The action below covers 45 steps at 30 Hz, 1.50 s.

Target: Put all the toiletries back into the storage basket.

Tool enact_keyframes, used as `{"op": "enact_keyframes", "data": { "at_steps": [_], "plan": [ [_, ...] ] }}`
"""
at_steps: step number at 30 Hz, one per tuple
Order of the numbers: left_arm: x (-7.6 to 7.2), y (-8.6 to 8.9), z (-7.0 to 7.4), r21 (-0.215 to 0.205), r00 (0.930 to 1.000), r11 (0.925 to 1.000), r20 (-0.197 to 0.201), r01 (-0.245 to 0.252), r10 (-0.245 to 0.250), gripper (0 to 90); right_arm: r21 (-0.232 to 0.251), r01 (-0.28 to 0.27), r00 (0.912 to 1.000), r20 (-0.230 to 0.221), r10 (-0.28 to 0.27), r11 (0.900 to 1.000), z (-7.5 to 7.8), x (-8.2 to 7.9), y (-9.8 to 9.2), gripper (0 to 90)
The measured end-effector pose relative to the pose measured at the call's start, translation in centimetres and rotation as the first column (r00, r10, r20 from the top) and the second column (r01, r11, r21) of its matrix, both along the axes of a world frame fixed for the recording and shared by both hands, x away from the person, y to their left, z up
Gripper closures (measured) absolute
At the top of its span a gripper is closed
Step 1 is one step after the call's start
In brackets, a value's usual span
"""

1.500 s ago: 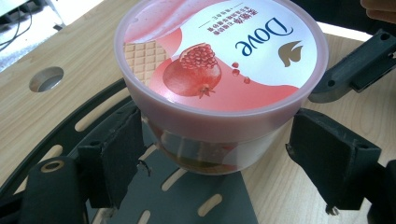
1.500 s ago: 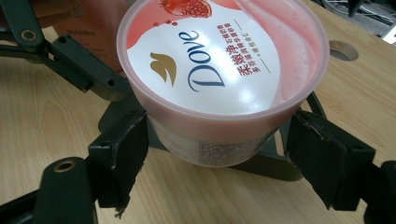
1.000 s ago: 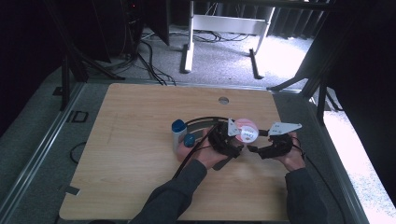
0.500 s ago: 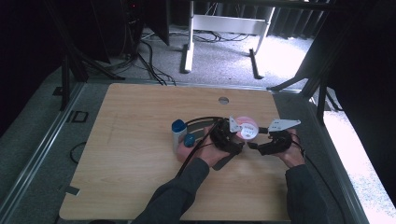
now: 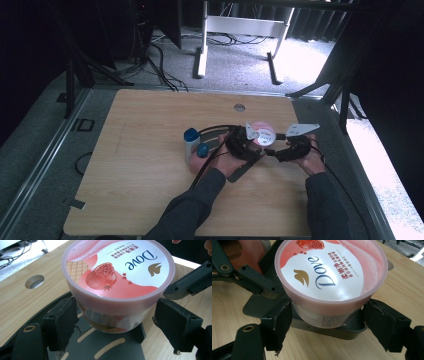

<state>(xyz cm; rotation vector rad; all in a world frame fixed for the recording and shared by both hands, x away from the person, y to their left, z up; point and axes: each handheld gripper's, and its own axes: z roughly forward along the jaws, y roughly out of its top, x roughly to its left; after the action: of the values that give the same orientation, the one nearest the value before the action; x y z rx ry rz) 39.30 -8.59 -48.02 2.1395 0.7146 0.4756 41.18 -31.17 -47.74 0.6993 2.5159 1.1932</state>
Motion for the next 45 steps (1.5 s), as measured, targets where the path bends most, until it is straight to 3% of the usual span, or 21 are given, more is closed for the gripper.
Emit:
{"op": "enact_keyframes", "data": {
  "at_steps": [7,17,29,45],
  "plan": [
    [0.4,-0.2,-0.4,-0.015,1.0,0.9998,-0.001,-0.009,0.009,19.5,-0.003,0.006,1.0,-0.004,-0.006,1.0,-0.1,0.5,-0.2,22.7],
    [0.8,-0.5,-0.8,0.009,0.9994,0.9995,0.017,-0.029,0.029,21.0,0.003,0.014,0.9997,-0.019,-0.014,1.0,-0.7,1.3,-0.3,23.1],
    [1.3,-0.9,-1.5,-0.018,0.9977,0.9976,-0.014,-0.067,0.066,21.3,-0.015,0.034,0.999,-0.03,-0.034,0.999,-1.1,1.8,-0.3,24.1],
    [1.5,-0.9,-1.9,-0.013,0.9952,0.9955,-0.03,-0.094,0.094,21.6,-0.022,0.036,0.9981,-0.049,-0.037,0.999,-1.4,2.4,0.1,24.2]
  ]
}}
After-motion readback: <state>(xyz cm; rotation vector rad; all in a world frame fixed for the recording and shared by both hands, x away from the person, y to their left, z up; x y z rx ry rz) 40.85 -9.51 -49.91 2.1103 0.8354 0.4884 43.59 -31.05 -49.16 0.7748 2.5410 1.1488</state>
